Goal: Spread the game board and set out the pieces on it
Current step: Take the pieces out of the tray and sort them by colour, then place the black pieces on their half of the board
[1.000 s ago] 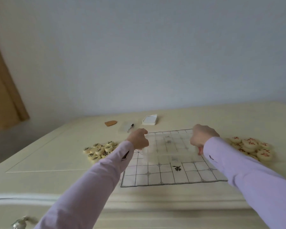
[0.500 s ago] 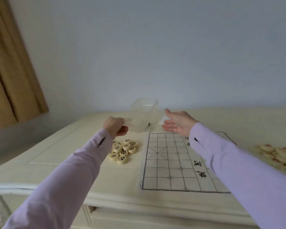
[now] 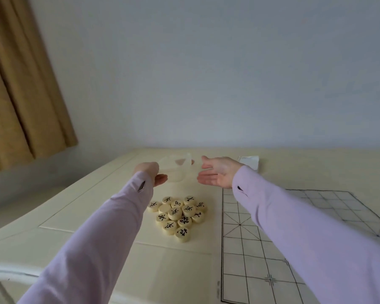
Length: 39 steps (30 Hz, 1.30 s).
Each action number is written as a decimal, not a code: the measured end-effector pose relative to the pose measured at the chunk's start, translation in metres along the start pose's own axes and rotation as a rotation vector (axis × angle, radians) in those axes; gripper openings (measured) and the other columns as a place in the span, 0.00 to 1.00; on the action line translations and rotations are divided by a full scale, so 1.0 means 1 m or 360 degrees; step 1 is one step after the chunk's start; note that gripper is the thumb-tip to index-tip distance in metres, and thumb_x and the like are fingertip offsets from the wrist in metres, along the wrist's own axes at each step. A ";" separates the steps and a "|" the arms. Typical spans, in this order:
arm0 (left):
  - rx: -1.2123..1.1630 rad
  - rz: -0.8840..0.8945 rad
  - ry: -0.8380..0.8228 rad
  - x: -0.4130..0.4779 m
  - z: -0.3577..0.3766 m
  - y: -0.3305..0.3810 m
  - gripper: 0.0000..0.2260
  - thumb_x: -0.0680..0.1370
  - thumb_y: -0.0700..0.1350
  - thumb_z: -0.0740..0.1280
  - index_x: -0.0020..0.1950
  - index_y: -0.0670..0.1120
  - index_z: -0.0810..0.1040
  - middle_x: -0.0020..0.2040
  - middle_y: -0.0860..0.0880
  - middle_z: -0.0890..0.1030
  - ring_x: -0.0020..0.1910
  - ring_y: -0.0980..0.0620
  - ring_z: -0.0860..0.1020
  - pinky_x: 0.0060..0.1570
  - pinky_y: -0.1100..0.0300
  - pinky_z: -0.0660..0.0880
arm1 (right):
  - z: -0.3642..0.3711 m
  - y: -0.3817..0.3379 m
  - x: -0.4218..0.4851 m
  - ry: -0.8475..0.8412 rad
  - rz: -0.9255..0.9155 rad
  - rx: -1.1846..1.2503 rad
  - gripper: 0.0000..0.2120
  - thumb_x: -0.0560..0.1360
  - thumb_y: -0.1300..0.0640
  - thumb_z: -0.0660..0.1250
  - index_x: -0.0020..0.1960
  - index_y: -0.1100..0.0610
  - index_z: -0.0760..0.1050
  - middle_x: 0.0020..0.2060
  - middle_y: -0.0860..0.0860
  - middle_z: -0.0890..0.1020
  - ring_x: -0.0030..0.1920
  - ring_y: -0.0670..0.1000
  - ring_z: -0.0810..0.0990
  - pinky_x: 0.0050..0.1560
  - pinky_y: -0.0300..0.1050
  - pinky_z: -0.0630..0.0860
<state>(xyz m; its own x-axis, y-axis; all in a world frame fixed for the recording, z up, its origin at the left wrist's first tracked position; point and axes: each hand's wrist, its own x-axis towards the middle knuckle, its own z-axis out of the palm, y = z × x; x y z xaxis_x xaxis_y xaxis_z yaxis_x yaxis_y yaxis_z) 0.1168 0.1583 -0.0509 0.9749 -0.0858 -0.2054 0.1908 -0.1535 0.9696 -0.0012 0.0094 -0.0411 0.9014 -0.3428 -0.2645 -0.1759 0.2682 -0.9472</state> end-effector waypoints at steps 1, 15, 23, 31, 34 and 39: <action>0.0014 -0.0001 -0.0002 0.004 0.000 0.001 0.05 0.79 0.34 0.54 0.51 0.38 0.68 0.15 0.45 0.72 0.12 0.51 0.71 0.14 0.64 0.71 | 0.000 0.002 0.004 0.0012 0.0011 -0.0009 0.22 0.80 0.55 0.61 0.66 0.70 0.66 0.63 0.68 0.72 0.63 0.65 0.75 0.56 0.49 0.75; 0.0171 0.0438 -0.0100 -0.042 0.030 -0.002 0.08 0.78 0.32 0.56 0.52 0.39 0.72 0.37 0.42 0.77 0.28 0.50 0.76 0.39 0.55 0.81 | -0.028 0.012 -0.013 0.0162 -0.0034 -0.0181 0.09 0.79 0.61 0.62 0.55 0.67 0.71 0.48 0.64 0.79 0.48 0.60 0.81 0.41 0.46 0.78; 0.1250 0.1000 -0.1108 -0.130 0.075 -0.017 0.15 0.75 0.41 0.69 0.62 0.42 0.78 0.48 0.46 0.82 0.45 0.48 0.82 0.55 0.57 0.78 | -0.073 0.018 -0.077 0.0402 -0.0236 -0.1065 0.05 0.76 0.63 0.64 0.51 0.62 0.74 0.38 0.57 0.78 0.36 0.52 0.76 0.42 0.41 0.77; 0.2165 0.1182 -0.1453 -0.164 0.093 -0.053 0.34 0.75 0.64 0.62 0.77 0.52 0.57 0.74 0.53 0.64 0.73 0.52 0.63 0.70 0.56 0.59 | -0.117 0.032 -0.129 0.0160 0.0042 -0.2268 0.32 0.75 0.40 0.63 0.74 0.54 0.62 0.74 0.50 0.64 0.73 0.53 0.63 0.71 0.48 0.60; 0.2147 0.1139 -0.1481 -0.162 0.086 -0.056 0.38 0.74 0.65 0.63 0.78 0.56 0.49 0.78 0.56 0.53 0.76 0.55 0.54 0.75 0.54 0.51 | -0.134 0.035 -0.141 0.0127 0.0136 -0.2381 0.39 0.73 0.35 0.61 0.77 0.50 0.52 0.76 0.46 0.55 0.76 0.50 0.55 0.74 0.49 0.54; 0.2263 0.1067 -0.1482 -0.151 0.073 -0.056 0.41 0.71 0.67 0.66 0.77 0.60 0.48 0.77 0.61 0.47 0.76 0.58 0.50 0.75 0.55 0.47 | -0.166 0.047 -0.158 0.0180 0.0319 -0.2356 0.47 0.67 0.33 0.68 0.77 0.47 0.50 0.76 0.44 0.54 0.76 0.49 0.54 0.74 0.48 0.53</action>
<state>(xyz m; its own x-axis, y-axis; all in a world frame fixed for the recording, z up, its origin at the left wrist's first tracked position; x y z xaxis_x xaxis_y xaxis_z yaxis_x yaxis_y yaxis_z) -0.0494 0.1085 -0.0838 0.3682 -0.8592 -0.3553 -0.8764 -0.4484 0.1760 -0.2174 -0.0737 -0.0736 0.7922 -0.4962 -0.3552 -0.5824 -0.7885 -0.1975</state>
